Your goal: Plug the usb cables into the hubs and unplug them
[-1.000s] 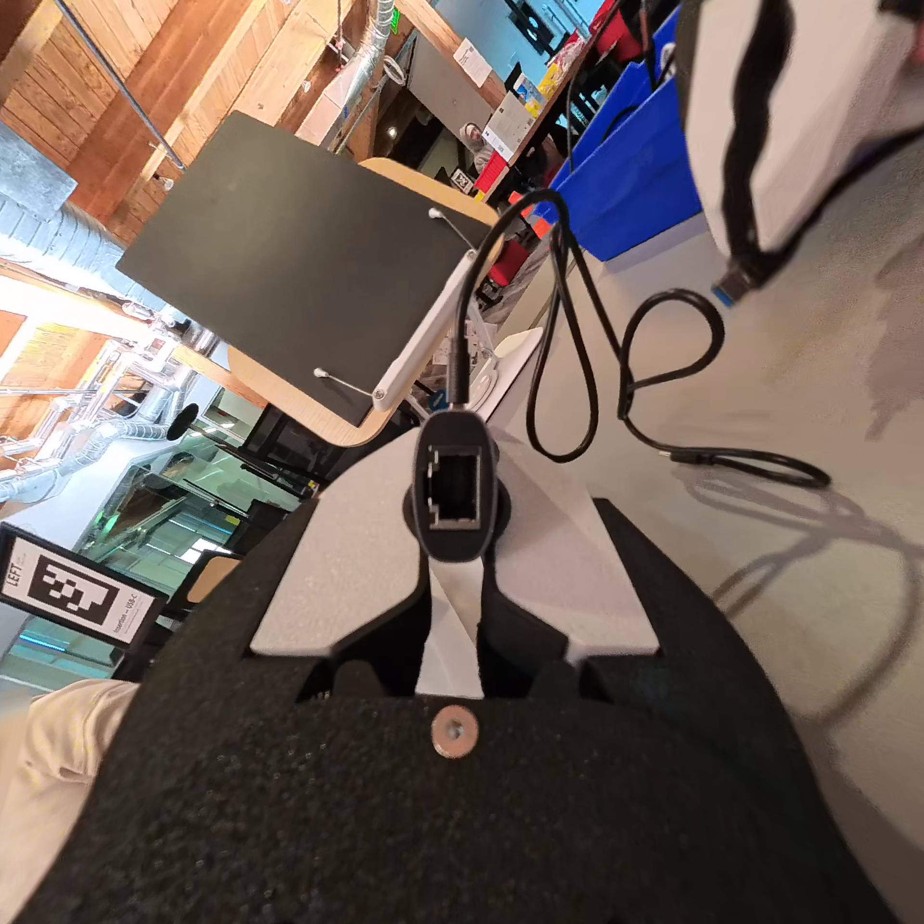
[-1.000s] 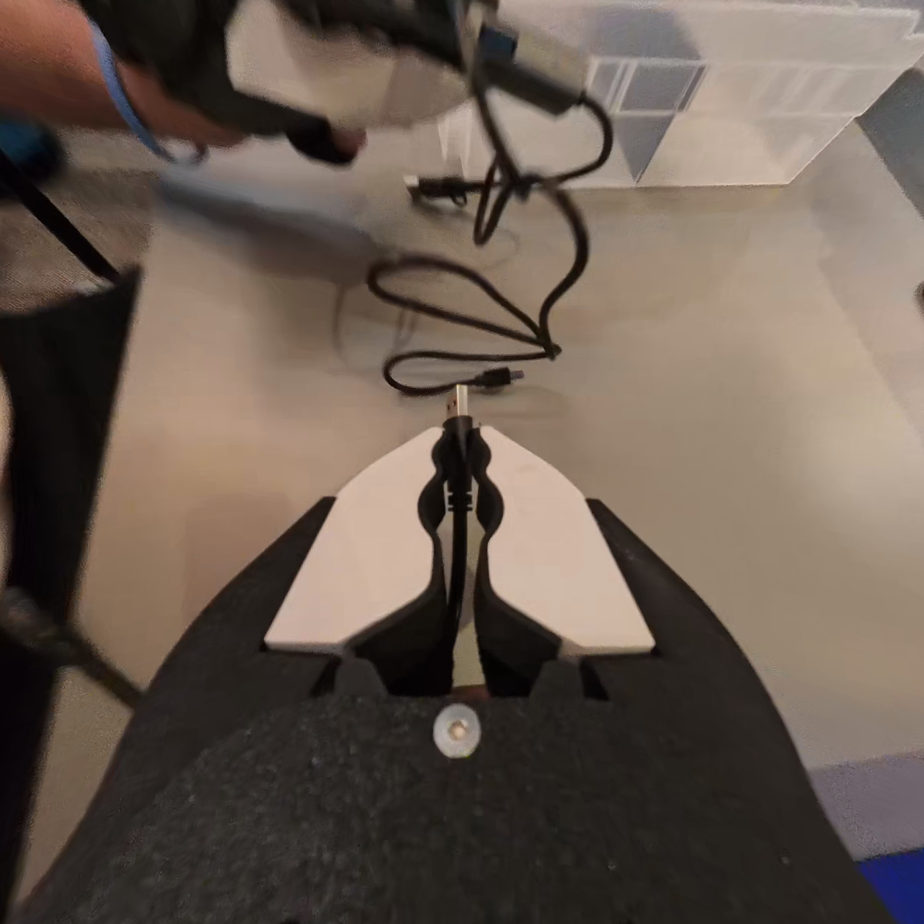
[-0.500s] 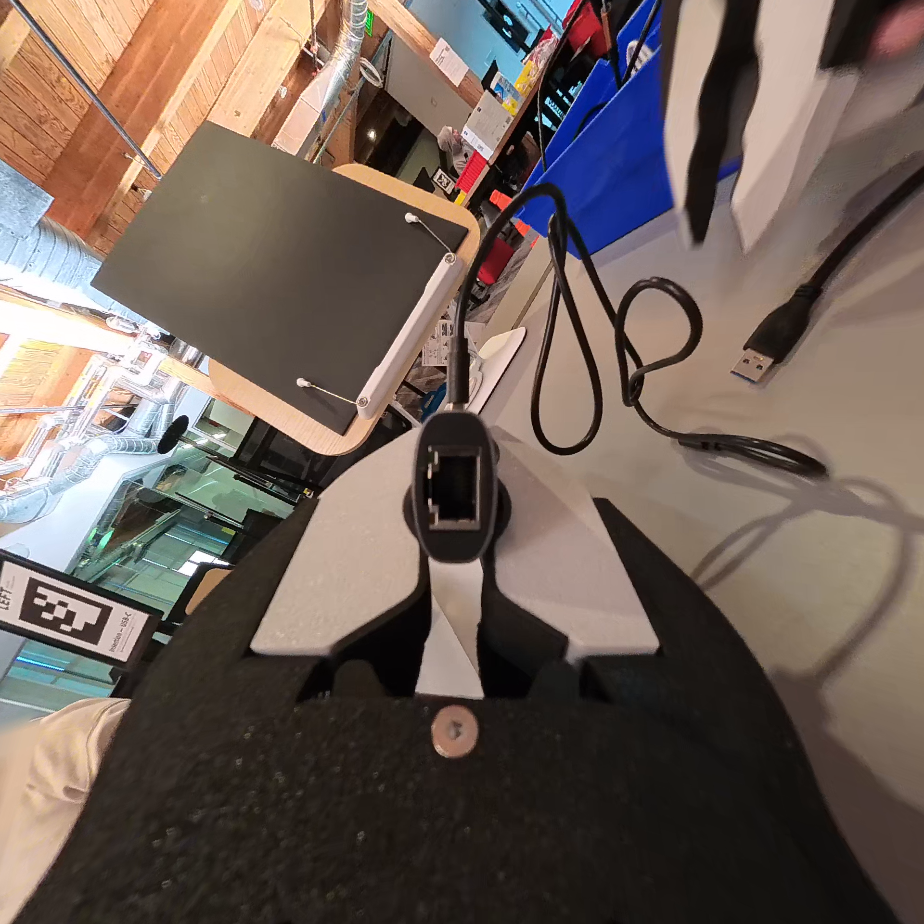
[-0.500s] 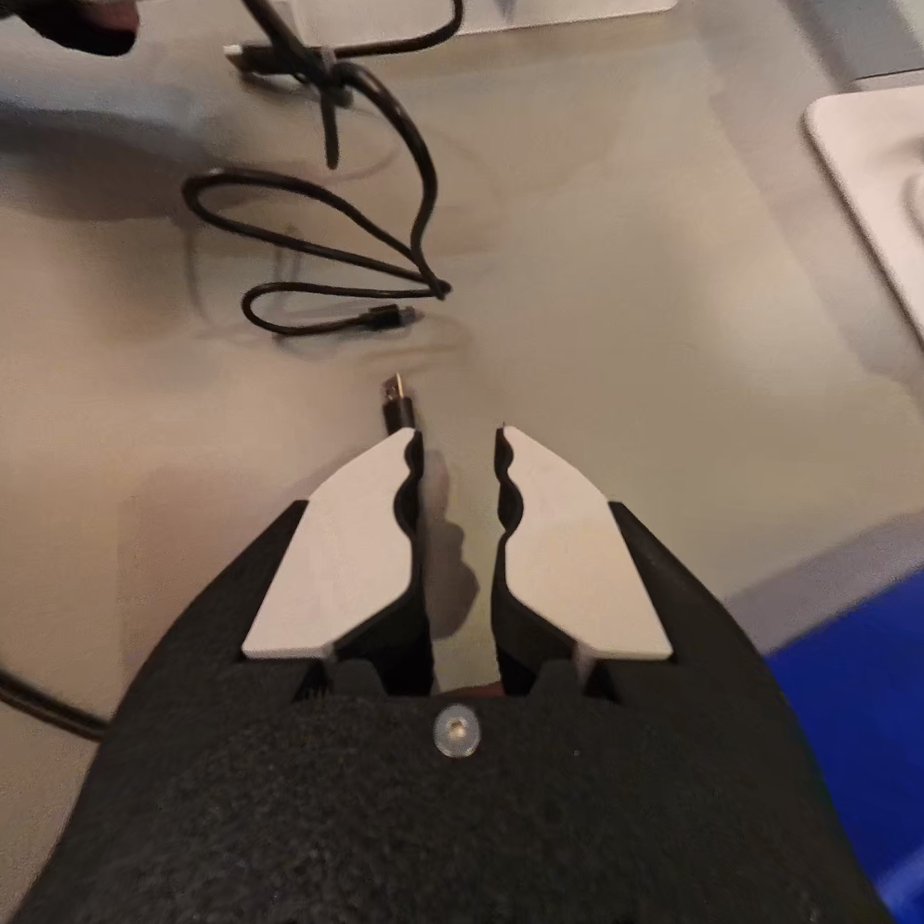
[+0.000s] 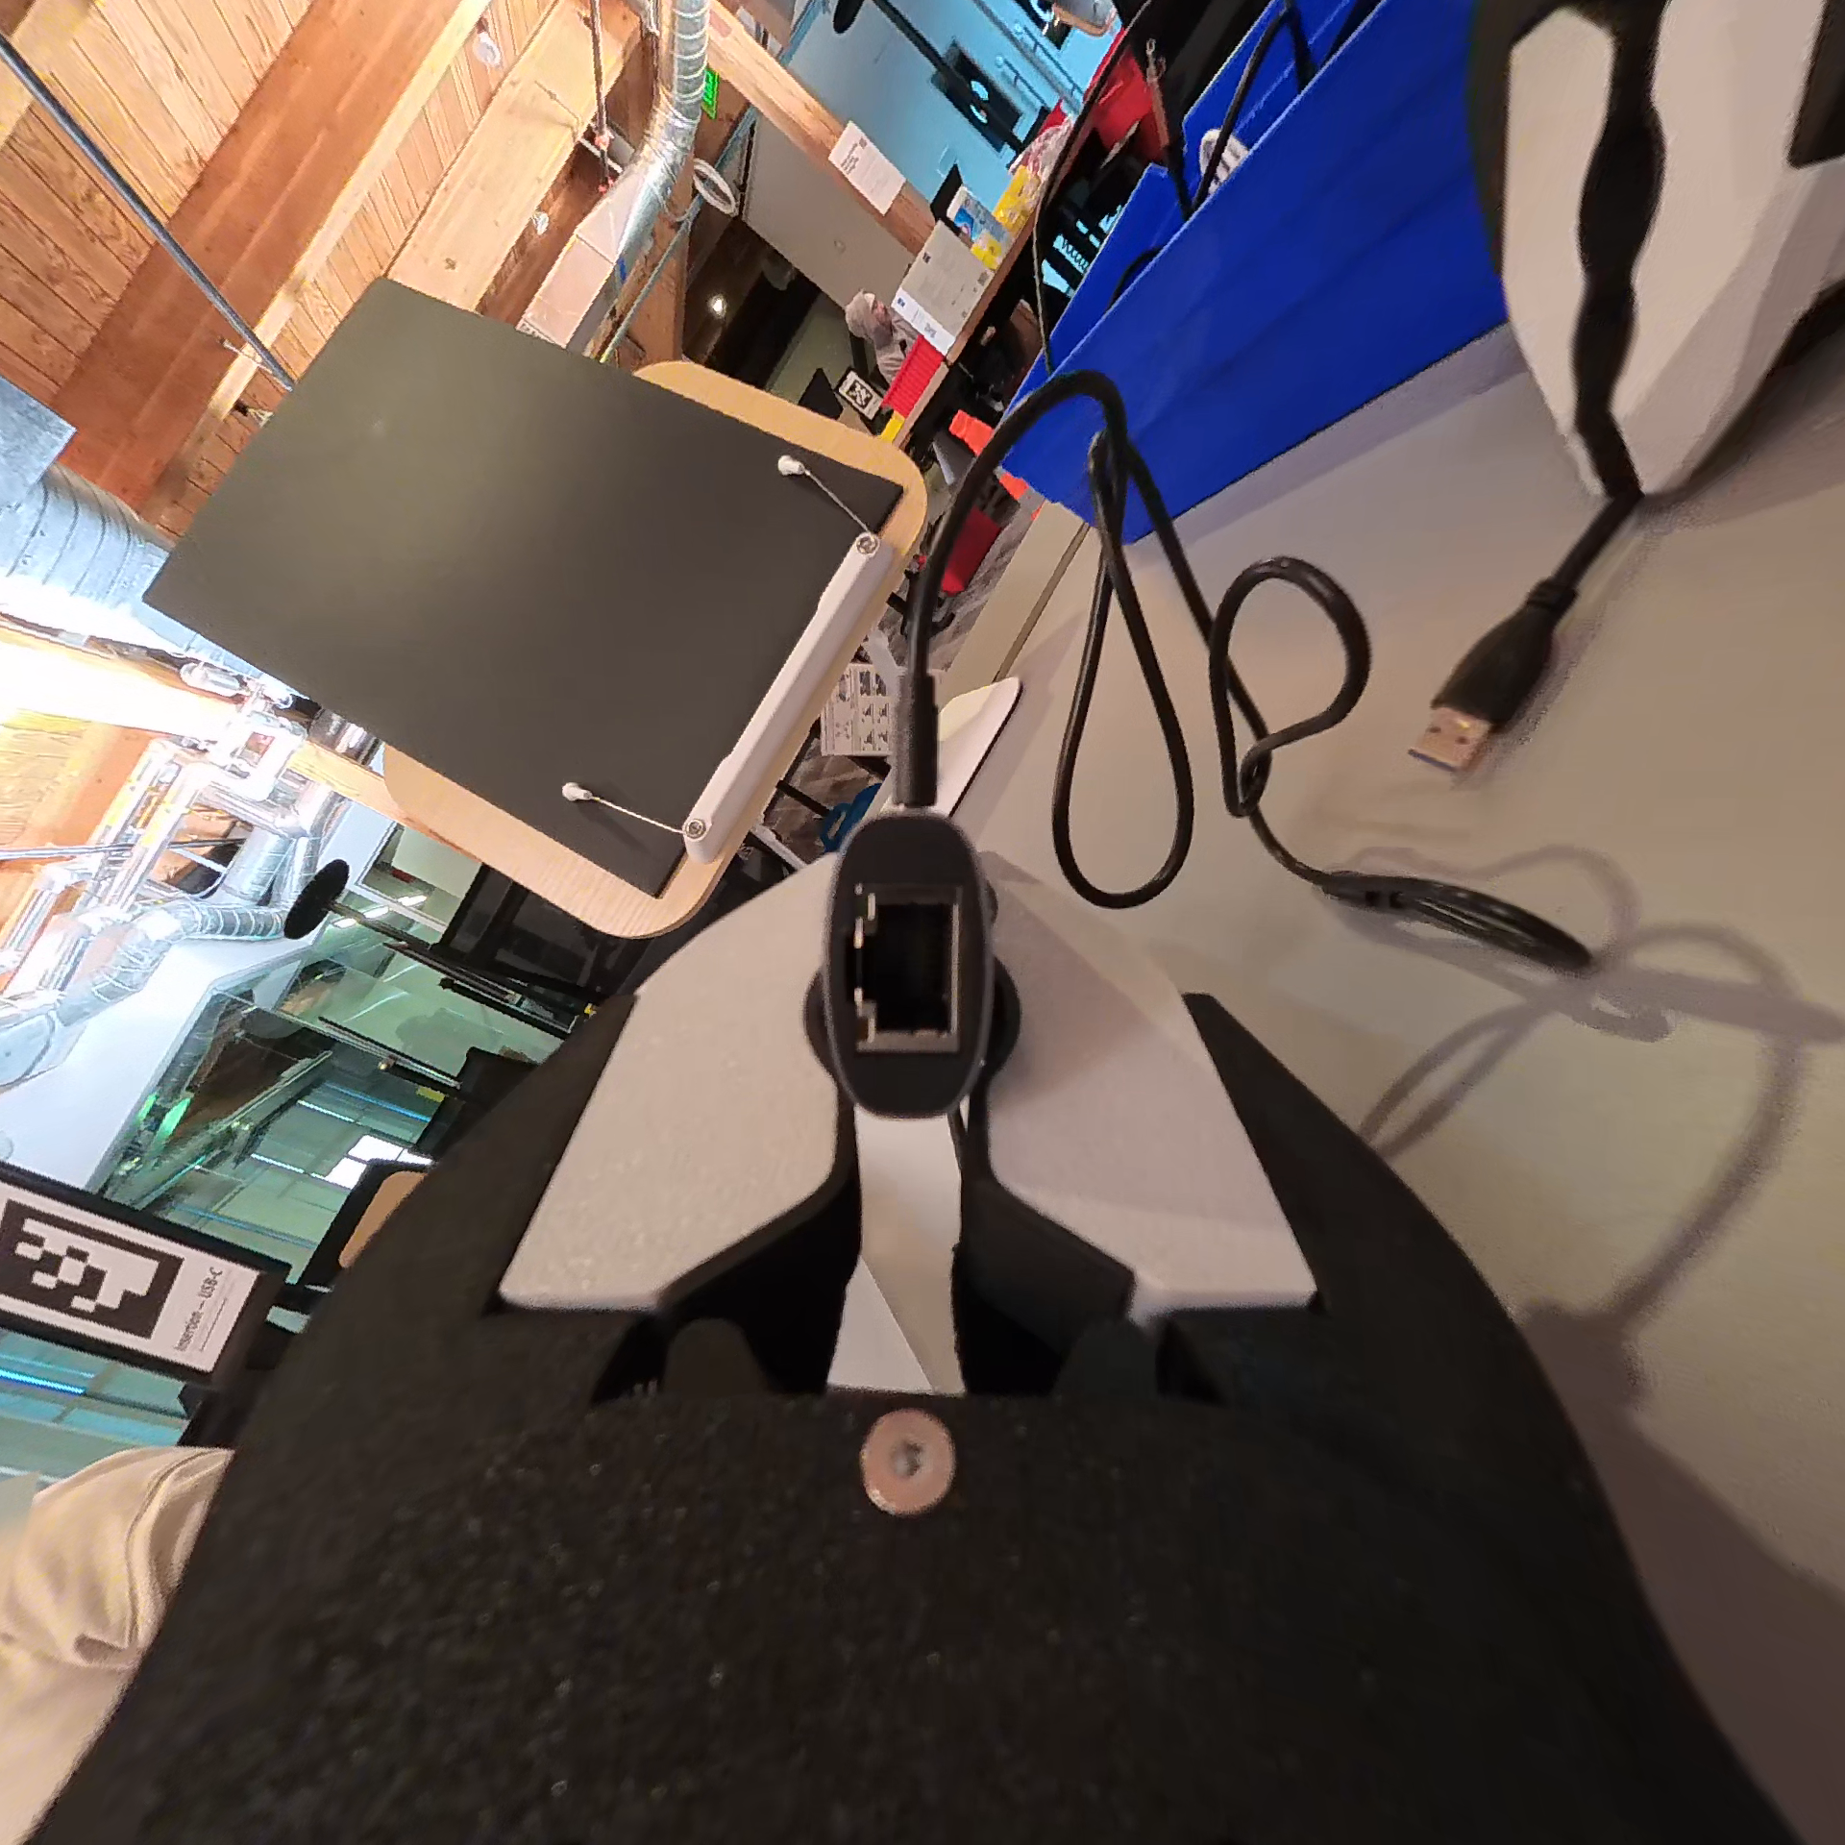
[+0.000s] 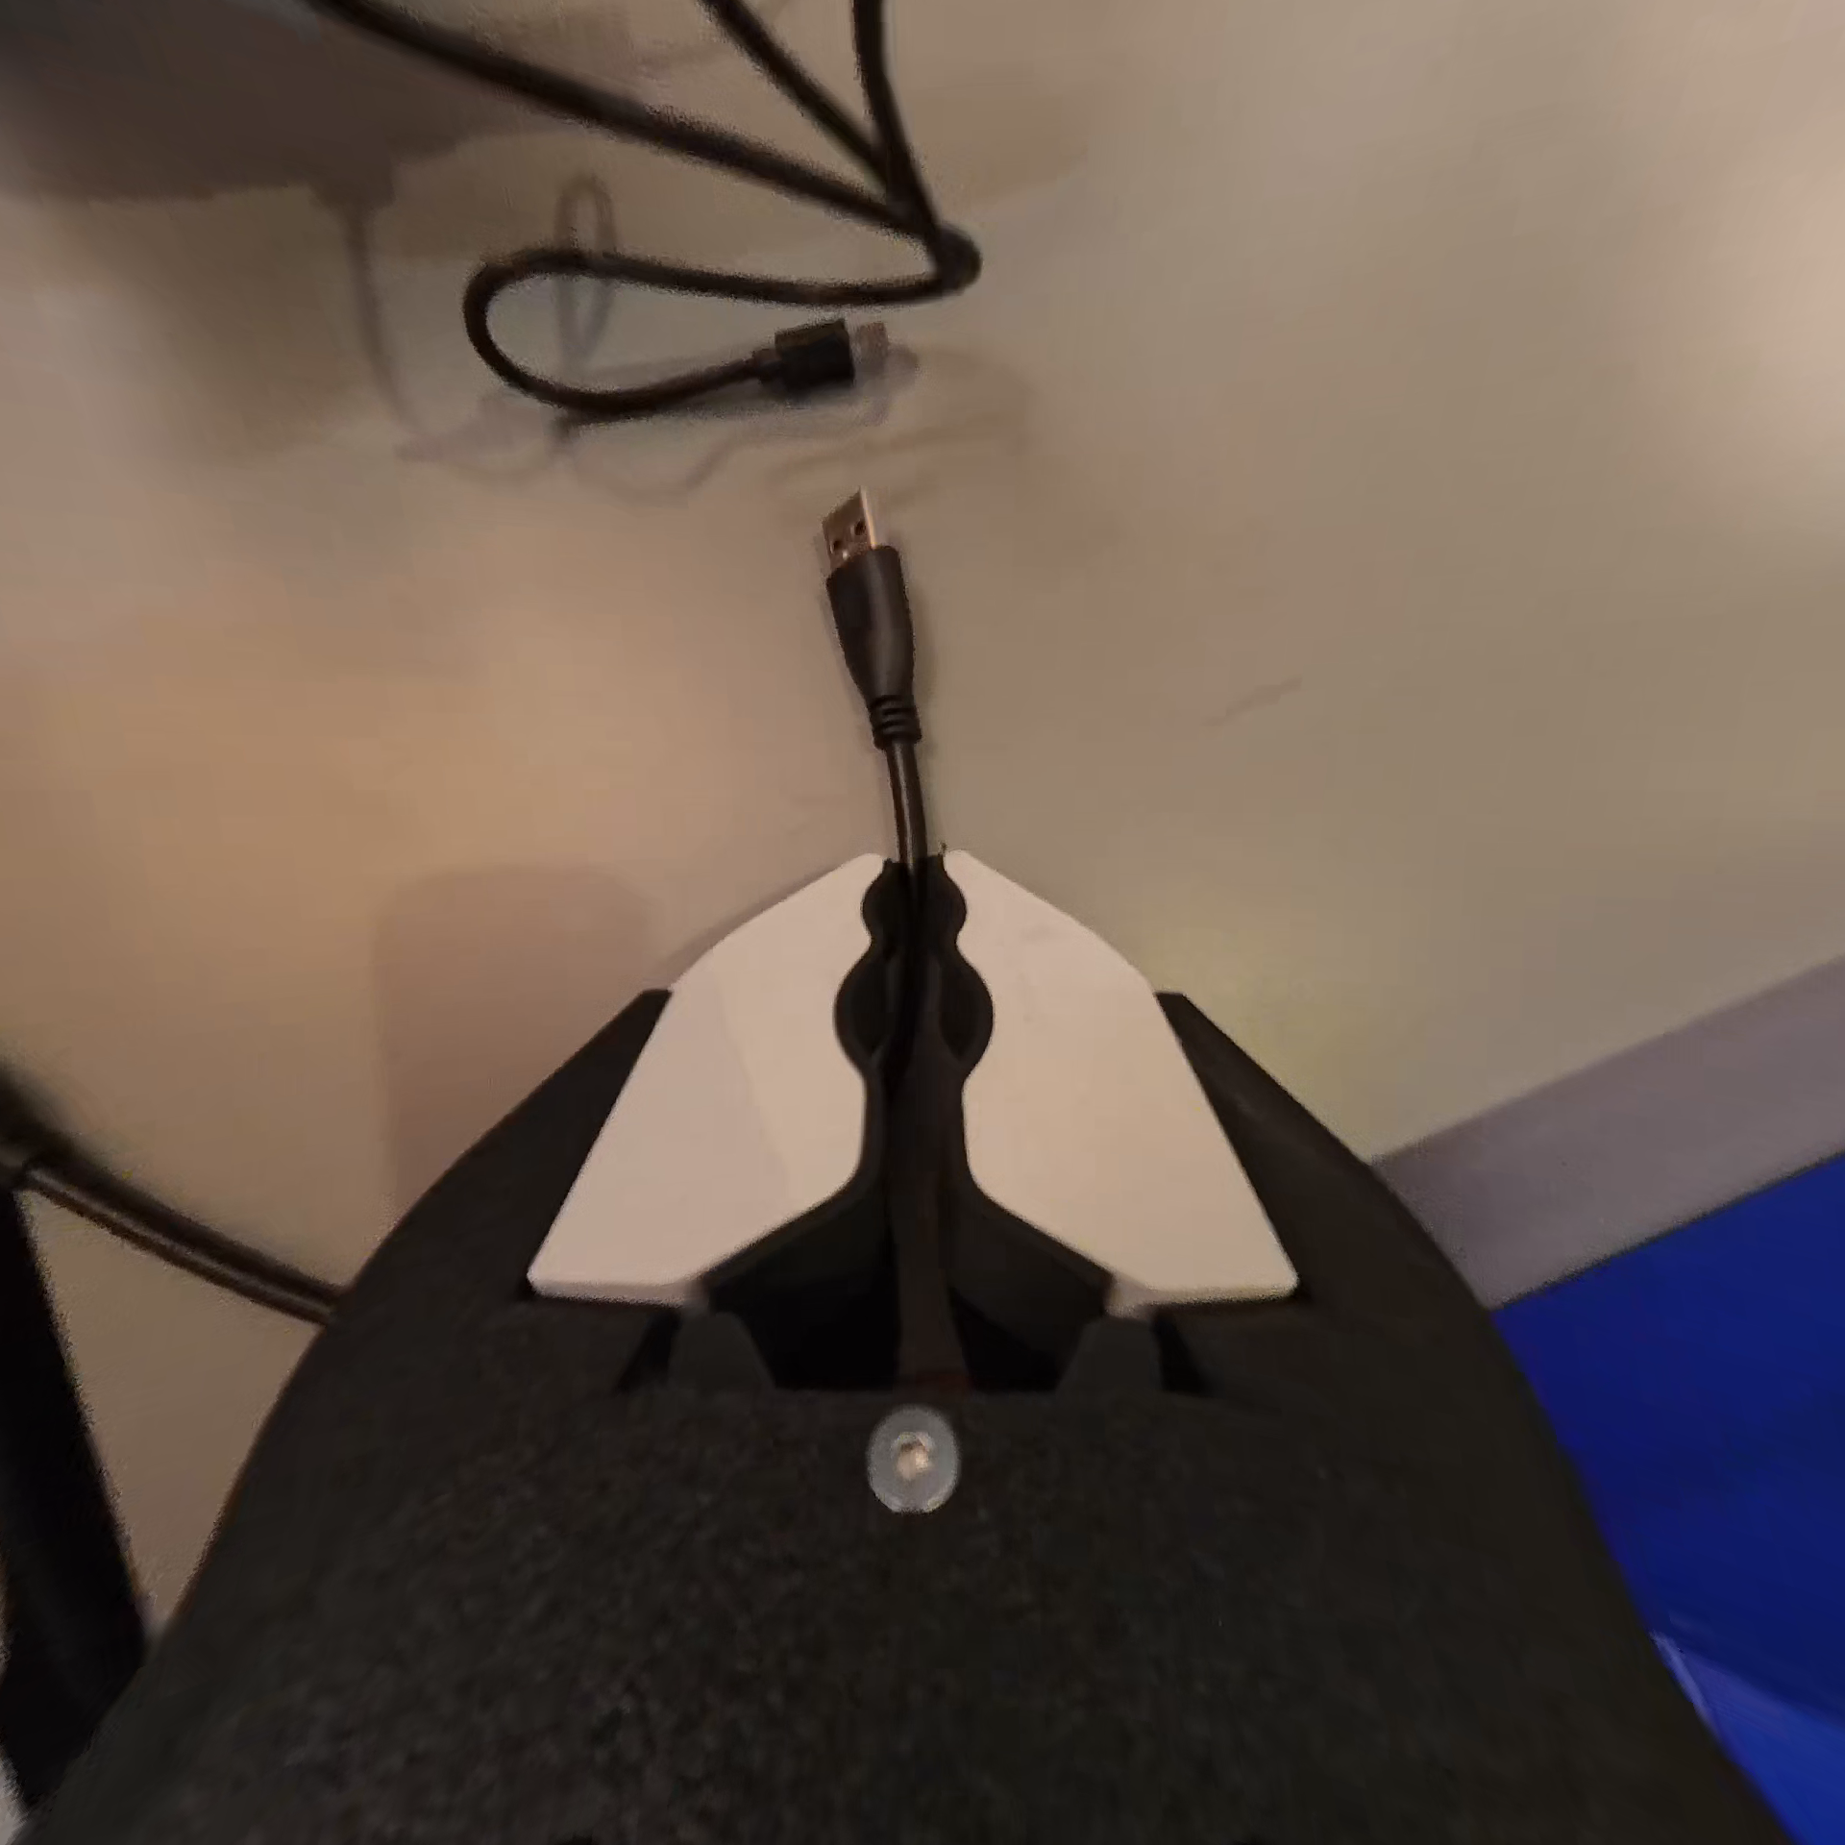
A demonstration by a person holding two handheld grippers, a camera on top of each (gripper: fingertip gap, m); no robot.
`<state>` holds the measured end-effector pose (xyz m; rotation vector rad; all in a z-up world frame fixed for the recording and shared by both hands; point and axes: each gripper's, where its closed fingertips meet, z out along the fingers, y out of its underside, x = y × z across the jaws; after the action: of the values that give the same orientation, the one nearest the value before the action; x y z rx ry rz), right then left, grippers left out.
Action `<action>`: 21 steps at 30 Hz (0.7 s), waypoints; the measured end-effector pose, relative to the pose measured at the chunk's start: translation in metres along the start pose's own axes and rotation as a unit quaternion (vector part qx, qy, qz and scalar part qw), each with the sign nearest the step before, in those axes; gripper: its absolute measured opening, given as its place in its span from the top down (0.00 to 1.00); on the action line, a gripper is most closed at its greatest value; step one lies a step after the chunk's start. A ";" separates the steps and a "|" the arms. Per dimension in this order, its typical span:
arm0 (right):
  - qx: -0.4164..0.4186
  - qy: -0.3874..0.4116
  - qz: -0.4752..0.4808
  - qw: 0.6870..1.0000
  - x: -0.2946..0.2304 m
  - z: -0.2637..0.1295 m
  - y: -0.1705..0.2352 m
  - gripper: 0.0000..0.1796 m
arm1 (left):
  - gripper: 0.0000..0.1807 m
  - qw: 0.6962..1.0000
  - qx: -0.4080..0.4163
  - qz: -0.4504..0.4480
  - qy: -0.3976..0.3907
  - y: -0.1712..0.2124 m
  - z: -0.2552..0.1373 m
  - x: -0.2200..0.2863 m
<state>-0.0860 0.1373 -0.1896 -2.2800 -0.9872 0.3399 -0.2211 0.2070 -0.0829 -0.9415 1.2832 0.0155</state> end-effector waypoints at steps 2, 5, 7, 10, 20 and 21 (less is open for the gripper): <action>0.029 -0.048 0.043 0.997 -0.011 -0.011 -0.015 0.98 | 0.91 1.000 0.002 0.003 0.001 -0.001 0.000 0.001; 0.075 -0.109 0.076 0.988 -0.028 -0.043 -0.049 0.98 | 0.91 1.000 0.010 0.010 -0.002 -0.005 -0.001 0.001; 0.092 -0.154 0.098 0.979 -0.038 -0.067 -0.070 0.98 | 0.91 1.000 0.014 0.016 -0.006 -0.007 -0.001 -0.001; 0.096 -0.273 0.128 0.949 -0.057 -0.097 -0.096 0.98 | 0.91 0.999 0.017 0.027 -0.015 -0.009 0.001 -0.003; -0.091 -0.308 0.160 0.933 -0.063 -0.072 -0.090 0.98 | 0.91 0.988 0.010 0.147 -0.049 -0.026 0.003 0.004; -0.103 -0.263 0.139 0.949 -0.051 -0.067 -0.084 0.98 | 0.91 0.987 0.004 0.151 -0.049 -0.024 0.004 0.005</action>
<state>-0.1379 0.1147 -0.0853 -2.5866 -0.9828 1.0523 -0.2046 0.1915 -0.0734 -0.7231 1.3225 0.2881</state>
